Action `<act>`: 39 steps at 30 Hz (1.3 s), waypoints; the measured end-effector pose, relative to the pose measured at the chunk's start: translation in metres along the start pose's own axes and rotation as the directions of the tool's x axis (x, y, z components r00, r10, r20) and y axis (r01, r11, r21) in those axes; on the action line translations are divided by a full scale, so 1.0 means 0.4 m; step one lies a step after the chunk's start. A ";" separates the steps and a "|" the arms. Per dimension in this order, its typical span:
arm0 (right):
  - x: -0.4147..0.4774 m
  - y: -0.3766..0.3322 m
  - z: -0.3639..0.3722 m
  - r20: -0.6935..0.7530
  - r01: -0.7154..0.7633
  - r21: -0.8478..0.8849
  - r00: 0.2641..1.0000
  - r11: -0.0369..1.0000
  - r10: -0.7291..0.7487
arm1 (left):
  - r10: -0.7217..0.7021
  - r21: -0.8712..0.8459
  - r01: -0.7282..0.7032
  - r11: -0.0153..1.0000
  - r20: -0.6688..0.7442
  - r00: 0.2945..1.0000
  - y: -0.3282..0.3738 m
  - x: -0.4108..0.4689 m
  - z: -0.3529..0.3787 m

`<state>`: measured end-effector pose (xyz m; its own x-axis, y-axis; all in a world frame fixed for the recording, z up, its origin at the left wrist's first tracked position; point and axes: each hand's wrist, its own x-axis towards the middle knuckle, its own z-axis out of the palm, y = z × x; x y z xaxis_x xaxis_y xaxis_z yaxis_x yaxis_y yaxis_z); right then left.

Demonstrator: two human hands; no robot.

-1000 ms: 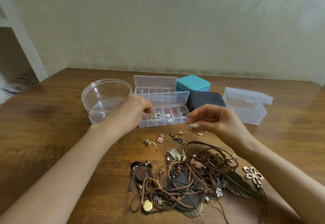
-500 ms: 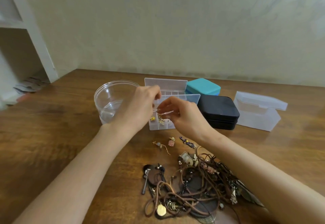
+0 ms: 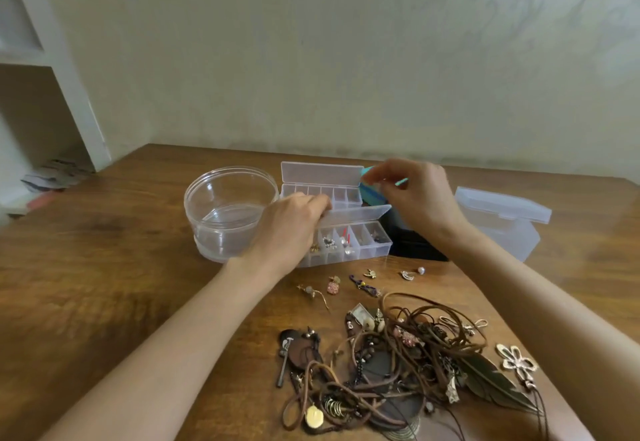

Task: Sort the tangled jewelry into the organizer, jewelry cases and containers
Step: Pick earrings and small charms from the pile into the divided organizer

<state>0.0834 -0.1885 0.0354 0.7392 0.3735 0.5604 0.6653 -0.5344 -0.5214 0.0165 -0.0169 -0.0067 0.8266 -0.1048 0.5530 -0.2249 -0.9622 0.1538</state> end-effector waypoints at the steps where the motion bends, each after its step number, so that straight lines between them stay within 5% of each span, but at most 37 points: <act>1: 0.024 -0.001 0.006 0.074 0.010 -0.074 0.997 0.997 -0.005 | 0.017 -0.008 -0.018 1.000 -0.022 1.000 -0.002 0.000 -0.001; 5: 0.129 0.001 0.084 0.445 0.049 -0.342 0.888 0.939 0.116 | 0.047 -0.009 -0.047 0.999 0.013 0.999 -0.010 -0.003 -0.007; 8: 0.168 0.012 0.167 0.542 0.143 -0.476 0.825 0.868 0.161 | 0.050 -0.046 -0.048 0.998 0.039 0.998 -0.009 -0.002 -0.014; 11: 0.167 0.028 0.211 0.534 0.163 -0.541 0.824 0.825 0.188 | 0.083 -0.099 -0.084 0.992 -0.016 0.996 -0.012 0.005 -0.038; 16: 0.148 0.025 0.165 0.323 0.086 -0.506 0.942 0.858 0.096 | 0.211 0.008 -0.212 0.977 -0.129 0.969 -0.025 0.016 -0.065; 21: 0.095 -0.023 -0.036 -0.034 0.073 -0.231 0.996 0.970 -0.083 | 0.002 -0.172 -0.085 0.981 -0.435 0.901 -0.018 0.019 -0.100; 25: -0.056 -0.077 -0.171 0.260 0.117 -0.025 0.960 0.993 -0.106 | -0.247 -0.416 -0.035 0.909 -0.605 0.757 -0.020 0.016 -0.107; 29: -0.135 -0.064 -0.128 0.445 0.212 -0.172 0.888 0.962 -0.116 | -0.298 -0.421 -0.020 0.907 -0.674 0.676 -0.012 0.016 -0.093; 39: -0.104 -0.014 0.017 0.430 0.233 -0.247 0.896 0.941 -0.109 | -0.256 -0.361 -0.021 0.932 -0.699 0.668 -0.004 0.011 -0.092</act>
<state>0.0498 -0.1960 0.0105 0.6349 0.7189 0.2828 0.7721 -0.6027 -0.2015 0.0014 -0.0064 0.0257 0.2491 0.3519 0.9023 -0.4135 -0.8038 0.4277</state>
